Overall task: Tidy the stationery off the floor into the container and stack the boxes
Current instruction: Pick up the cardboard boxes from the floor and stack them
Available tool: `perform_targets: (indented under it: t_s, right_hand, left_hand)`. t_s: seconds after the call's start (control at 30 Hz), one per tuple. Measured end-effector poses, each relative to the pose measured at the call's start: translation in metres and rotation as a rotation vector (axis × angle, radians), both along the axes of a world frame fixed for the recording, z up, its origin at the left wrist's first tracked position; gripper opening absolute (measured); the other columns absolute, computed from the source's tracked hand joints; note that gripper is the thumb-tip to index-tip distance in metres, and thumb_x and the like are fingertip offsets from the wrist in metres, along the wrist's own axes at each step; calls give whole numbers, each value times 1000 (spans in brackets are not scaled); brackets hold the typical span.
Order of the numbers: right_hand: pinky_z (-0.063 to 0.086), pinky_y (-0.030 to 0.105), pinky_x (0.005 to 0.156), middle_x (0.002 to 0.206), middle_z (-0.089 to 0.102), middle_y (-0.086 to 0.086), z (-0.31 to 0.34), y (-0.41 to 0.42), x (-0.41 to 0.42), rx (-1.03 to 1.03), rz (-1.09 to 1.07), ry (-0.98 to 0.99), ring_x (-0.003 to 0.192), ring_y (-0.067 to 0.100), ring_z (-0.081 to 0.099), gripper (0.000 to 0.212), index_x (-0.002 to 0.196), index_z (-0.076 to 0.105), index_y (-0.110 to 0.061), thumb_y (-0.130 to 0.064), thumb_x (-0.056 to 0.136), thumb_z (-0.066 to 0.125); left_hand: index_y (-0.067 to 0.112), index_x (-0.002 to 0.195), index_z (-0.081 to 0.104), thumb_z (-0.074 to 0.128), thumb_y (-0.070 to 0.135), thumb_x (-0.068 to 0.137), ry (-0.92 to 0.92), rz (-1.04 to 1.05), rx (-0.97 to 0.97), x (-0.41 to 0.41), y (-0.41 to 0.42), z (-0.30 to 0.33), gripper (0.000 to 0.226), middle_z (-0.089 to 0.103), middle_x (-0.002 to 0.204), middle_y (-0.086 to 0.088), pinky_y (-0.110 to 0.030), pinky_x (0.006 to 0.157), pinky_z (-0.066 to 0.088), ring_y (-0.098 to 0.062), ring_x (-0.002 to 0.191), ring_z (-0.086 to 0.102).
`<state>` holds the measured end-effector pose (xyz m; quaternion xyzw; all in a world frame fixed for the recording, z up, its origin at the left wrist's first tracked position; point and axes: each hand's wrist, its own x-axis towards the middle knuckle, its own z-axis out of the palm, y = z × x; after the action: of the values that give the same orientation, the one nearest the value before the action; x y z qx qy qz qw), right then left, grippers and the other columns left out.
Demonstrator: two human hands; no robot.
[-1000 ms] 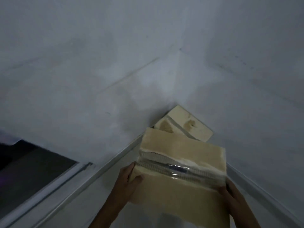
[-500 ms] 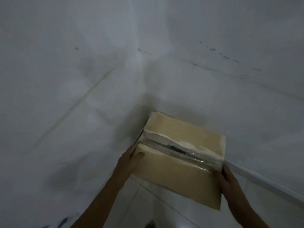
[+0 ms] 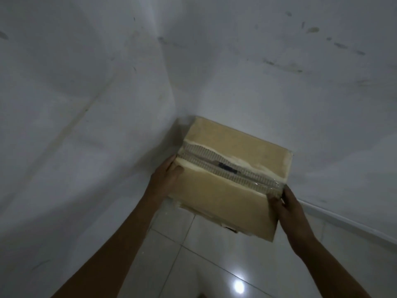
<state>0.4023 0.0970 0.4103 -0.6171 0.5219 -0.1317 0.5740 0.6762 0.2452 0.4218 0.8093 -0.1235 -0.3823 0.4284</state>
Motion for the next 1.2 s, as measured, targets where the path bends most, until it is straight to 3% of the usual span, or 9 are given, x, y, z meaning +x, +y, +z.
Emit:
perform_targets:
  t_s: [0.23, 0.33, 0.4, 0.5, 0.6, 0.77, 0.9, 1.0, 1.2]
  right_hand:
    - [52, 34, 77, 116, 65, -11, -14, 2, 3, -35, -49, 30, 98, 8, 63, 31, 124, 52, -42, -34, 94, 54]
    - [49, 36, 81, 124, 61, -5, -10, 1, 2, -44, -29, 79, 105, 16, 61, 40, 132, 46, -37, -37, 93, 55]
    - [46, 36, 84, 136, 52, 2, -3, 1, -1, -82, -1, 156, 112, 19, 55, 53, 142, 36, -30, -38, 92, 55]
    - [39, 45, 103, 151, 35, 10, 18, 4, -9, -347, 137, 359, 133, 27, 39, 72, 149, 23, -16, -42, 88, 53]
    - [34, 46, 106, 151, 33, 11, 46, 15, -21, -607, 325, 409, 137, 29, 31, 66, 147, 29, -16, -40, 89, 51]
    - [41, 45, 100, 140, 46, 15, 92, 41, -44, -852, 593, 288, 128, 30, 41, 52, 134, 48, -10, -31, 87, 57]
    - [46, 45, 97, 129, 56, 14, 123, 72, -69, -1071, 774, 111, 120, 31, 50, 35, 120, 61, -10, -30, 91, 57]
    - [38, 38, 100, 123, 61, 11, 146, 96, -84, -1163, 902, -13, 119, 25, 48, 35, 117, 59, -14, -33, 90, 47]
    - [53, 42, 89, 120, 63, 10, 186, 168, -71, -1203, 1154, -208, 115, 29, 59, 31, 111, 67, -13, -27, 84, 60]
  left_hand:
    - [37, 140, 38, 54, 41, 83, -58, -21, -10, -1, 5, -14, 59, 40, 146, 4, -28, 98, 32, -18, 129, 40]
    - [29, 141, 39, 46, 41, 74, -112, -70, -53, -6, 8, -6, 69, 41, 145, 2, -27, 101, 31, -16, 129, 40]
    - [19, 140, 42, 46, 38, 75, -261, -144, -27, -10, 13, -3, 67, 44, 143, -3, -30, 109, 29, -20, 130, 39]
    - [10, 132, 47, 42, 50, 77, -551, -241, 108, -22, 30, 2, 69, 49, 135, -9, -39, 107, 29, -30, 126, 40]
    - [10, 132, 48, 47, 49, 78, -663, -254, 96, -48, 55, 15, 66, 48, 135, -9, -46, 105, 36, -29, 128, 37]
    - [12, 122, 59, 51, 35, 84, -885, -393, 112, -105, 98, 60, 46, 54, 130, -8, -46, 102, 41, -26, 126, 44]
    - [12, 111, 65, 48, 34, 84, -956, -343, 194, -159, 147, 106, 39, 59, 124, -8, -49, 100, 42, -28, 121, 51]
    - [14, 106, 67, 46, 37, 84, -943, -288, 251, -201, 186, 130, 38, 61, 123, -9, -54, 97, 43, -31, 117, 55]
    - [15, 105, 68, 43, 40, 87, -859, -94, 314, -272, 268, 160, 40, 62, 119, -5, -55, 97, 43, -23, 114, 55]
